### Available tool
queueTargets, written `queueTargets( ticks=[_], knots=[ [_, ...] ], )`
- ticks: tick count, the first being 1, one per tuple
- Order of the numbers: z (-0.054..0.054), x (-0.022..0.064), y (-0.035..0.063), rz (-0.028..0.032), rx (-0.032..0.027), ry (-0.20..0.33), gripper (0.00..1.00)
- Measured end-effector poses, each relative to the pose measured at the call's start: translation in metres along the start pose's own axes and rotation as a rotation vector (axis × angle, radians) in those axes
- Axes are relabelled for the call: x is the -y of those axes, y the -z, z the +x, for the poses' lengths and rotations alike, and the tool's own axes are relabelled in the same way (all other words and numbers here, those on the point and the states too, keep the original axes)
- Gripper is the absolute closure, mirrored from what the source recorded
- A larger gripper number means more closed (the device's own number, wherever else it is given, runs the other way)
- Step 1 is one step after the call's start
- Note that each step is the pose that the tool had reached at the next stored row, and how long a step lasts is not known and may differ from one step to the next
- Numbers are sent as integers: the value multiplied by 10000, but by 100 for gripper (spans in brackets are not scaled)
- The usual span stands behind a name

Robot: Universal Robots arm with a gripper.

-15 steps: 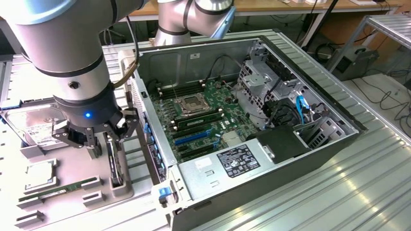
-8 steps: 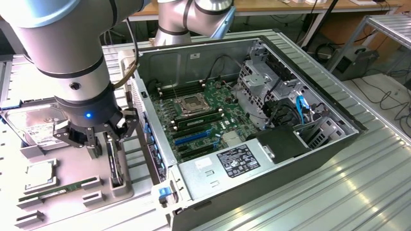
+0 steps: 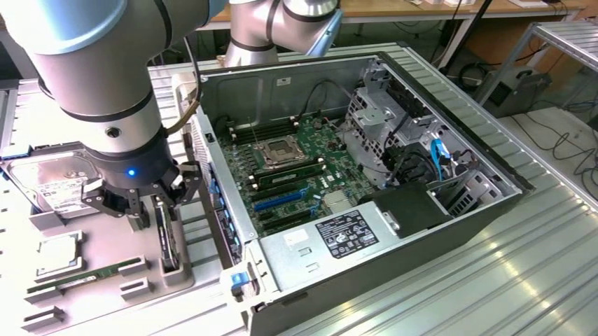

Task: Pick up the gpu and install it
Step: 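Pick up the gpu and move the gpu toward the slot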

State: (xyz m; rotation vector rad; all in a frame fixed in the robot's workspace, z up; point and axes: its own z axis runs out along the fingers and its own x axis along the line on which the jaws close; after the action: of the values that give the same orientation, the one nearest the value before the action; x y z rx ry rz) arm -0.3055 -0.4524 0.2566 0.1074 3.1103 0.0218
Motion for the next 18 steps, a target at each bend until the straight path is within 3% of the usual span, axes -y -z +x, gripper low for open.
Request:
queueTargets(
  ticks=[18],
  knots=[
    [9,-87,-127,-1,1,1,58]
  ],
)
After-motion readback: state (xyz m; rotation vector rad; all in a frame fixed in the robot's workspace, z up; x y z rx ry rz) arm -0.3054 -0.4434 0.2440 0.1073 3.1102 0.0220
